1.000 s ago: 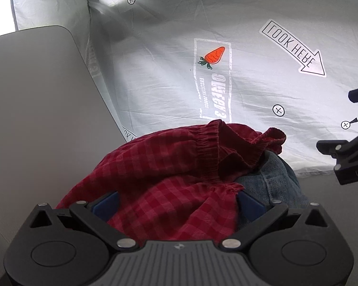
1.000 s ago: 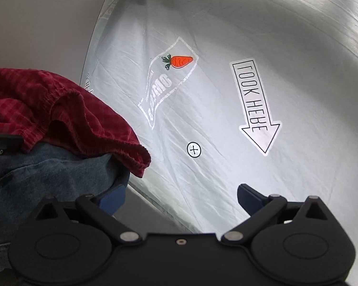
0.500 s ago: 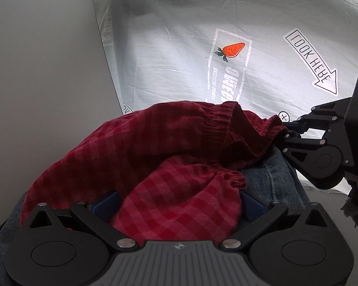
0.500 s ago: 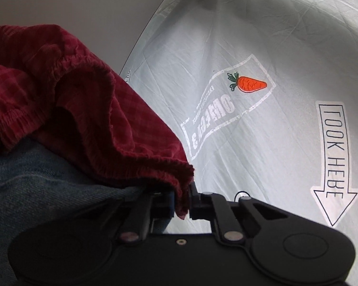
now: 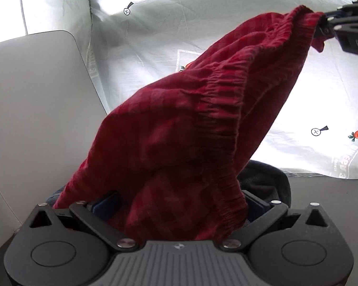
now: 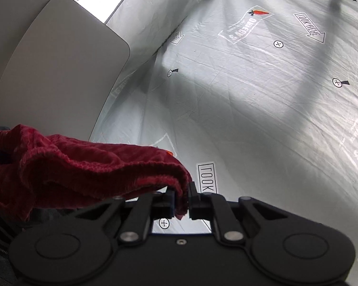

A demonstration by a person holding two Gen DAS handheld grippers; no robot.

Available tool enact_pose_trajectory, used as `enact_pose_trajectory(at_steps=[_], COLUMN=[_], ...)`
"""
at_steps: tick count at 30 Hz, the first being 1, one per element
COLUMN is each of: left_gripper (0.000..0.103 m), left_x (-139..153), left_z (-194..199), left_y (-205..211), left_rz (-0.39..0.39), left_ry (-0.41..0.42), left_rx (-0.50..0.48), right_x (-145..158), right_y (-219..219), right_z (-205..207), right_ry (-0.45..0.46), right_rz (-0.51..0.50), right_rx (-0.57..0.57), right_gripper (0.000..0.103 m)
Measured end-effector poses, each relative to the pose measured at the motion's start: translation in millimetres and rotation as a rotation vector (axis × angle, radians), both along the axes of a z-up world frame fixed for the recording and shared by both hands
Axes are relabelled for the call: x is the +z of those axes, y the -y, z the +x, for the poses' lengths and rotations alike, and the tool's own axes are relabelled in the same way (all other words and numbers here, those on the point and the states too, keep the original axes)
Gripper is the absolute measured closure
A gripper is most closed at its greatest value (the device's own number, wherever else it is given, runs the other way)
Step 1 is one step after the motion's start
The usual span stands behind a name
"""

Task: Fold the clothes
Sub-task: 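Grasp the red gingham shorts with the right gripper and lift them from the pile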

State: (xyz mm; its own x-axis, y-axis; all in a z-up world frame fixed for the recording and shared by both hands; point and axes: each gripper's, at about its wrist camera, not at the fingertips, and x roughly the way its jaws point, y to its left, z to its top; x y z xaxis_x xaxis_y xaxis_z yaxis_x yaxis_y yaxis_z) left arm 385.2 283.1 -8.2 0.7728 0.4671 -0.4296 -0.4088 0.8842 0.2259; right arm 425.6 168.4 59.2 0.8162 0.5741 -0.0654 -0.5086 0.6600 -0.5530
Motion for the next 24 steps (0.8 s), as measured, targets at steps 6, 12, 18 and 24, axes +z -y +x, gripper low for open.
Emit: enact_pose_trajectory(at_steps=[6, 12, 18, 24], left_gripper=[0.000, 0.000, 0.000, 0.000], left_x=[41.3, 85.0, 118.1, 106.4], left_z=[-32.1, -76.5, -133.6, -170.4], left_y=[54.6, 120.4, 182.5, 255.3], left_rz=[0.026, 0.080, 0.017, -0.027], left_ry=[0.156, 0.283, 0.392, 0.351], left_rx=[-0.050, -0.148, -0.222, -0.318], right_x=[48.4, 86.5, 111.7, 113.3], right_y=[68.4, 154.3, 248.1, 337.5], right_z=[-22.6, -70.9, -132.1, -207.8], right_ry=[0.029, 0.105, 0.162, 0.180], right_rz=[0.111, 0.197, 0.282, 0.318], right_rx=[-0.080, -0.193, -0.307, -0.342], right_gripper=[0.093, 0.092, 0.090, 0.090])
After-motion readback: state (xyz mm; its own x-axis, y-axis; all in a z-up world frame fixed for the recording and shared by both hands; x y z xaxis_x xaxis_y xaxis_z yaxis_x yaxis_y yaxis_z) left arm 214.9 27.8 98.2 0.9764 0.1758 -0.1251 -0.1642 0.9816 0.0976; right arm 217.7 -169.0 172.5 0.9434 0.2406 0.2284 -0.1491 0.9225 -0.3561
